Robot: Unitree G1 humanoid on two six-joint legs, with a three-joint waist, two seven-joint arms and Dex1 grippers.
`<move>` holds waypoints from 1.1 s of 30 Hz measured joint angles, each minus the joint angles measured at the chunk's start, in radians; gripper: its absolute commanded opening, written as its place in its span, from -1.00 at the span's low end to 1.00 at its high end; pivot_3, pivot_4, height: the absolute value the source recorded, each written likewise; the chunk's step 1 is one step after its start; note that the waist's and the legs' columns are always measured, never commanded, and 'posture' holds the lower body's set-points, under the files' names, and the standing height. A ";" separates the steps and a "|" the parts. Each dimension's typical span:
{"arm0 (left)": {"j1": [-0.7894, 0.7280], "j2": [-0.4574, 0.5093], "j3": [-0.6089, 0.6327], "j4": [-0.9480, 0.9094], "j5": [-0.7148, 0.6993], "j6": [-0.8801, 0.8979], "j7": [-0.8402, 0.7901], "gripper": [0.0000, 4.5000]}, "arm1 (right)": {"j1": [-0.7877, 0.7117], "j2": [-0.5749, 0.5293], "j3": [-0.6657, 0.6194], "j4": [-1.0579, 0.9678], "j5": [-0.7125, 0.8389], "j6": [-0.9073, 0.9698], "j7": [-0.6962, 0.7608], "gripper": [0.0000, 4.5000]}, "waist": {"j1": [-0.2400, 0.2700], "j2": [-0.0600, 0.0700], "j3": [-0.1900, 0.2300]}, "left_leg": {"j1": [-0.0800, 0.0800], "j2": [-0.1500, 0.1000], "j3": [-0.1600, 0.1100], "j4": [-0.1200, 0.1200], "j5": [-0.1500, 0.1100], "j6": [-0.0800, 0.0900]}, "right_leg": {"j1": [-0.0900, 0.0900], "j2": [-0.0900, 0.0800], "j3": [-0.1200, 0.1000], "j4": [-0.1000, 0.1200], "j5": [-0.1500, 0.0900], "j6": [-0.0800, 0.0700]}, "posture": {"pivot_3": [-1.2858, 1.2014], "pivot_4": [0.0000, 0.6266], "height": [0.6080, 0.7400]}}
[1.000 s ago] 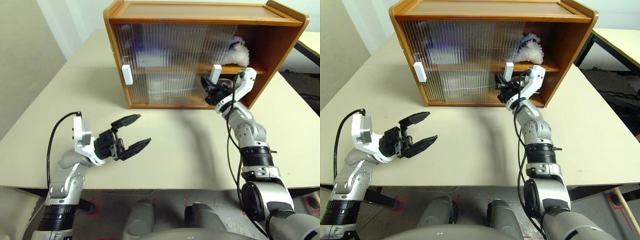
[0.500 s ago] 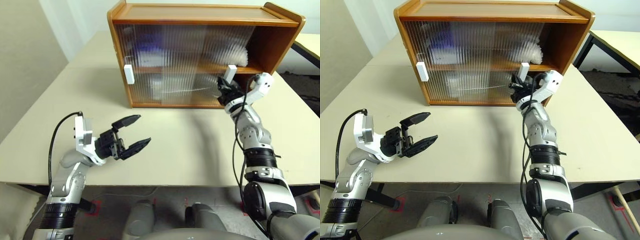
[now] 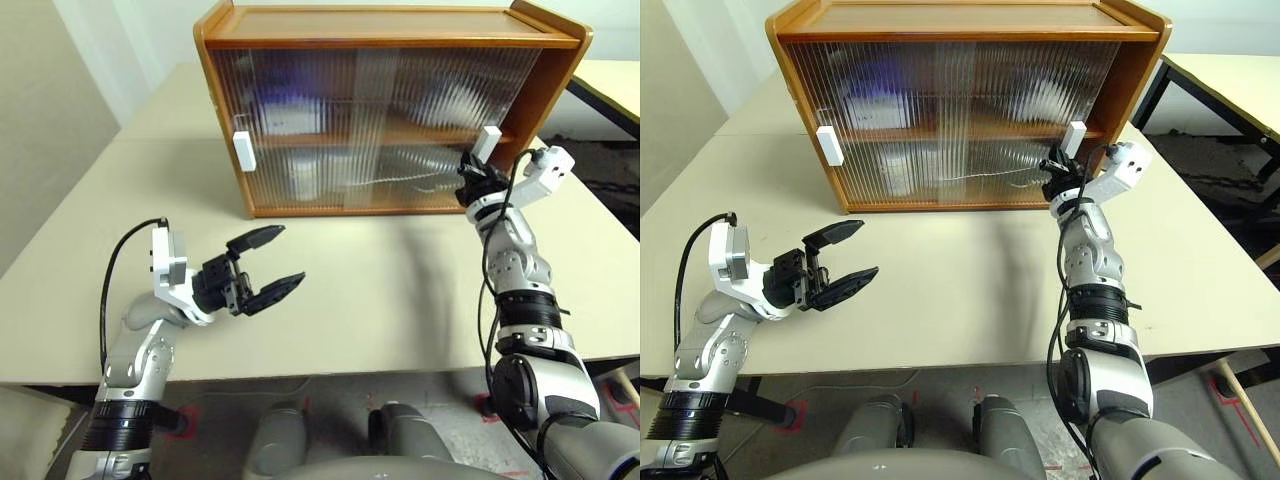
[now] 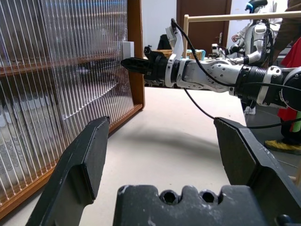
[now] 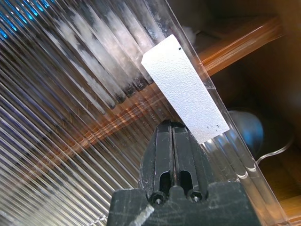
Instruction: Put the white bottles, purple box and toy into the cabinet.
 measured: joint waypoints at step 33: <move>0.058 0.042 0.066 0.002 0.038 0.000 0.101 1.00 | 0.317 -0.094 0.145 -0.215 -0.098 -0.064 0.248 0.98 | 0.018 0.000 0.002 | -0.003 0.001 0.007 -0.013 0.000 0.000 | -0.002 -0.010 -0.008 -0.008 -0.003 0.013 | 0.27 -0.95 1.00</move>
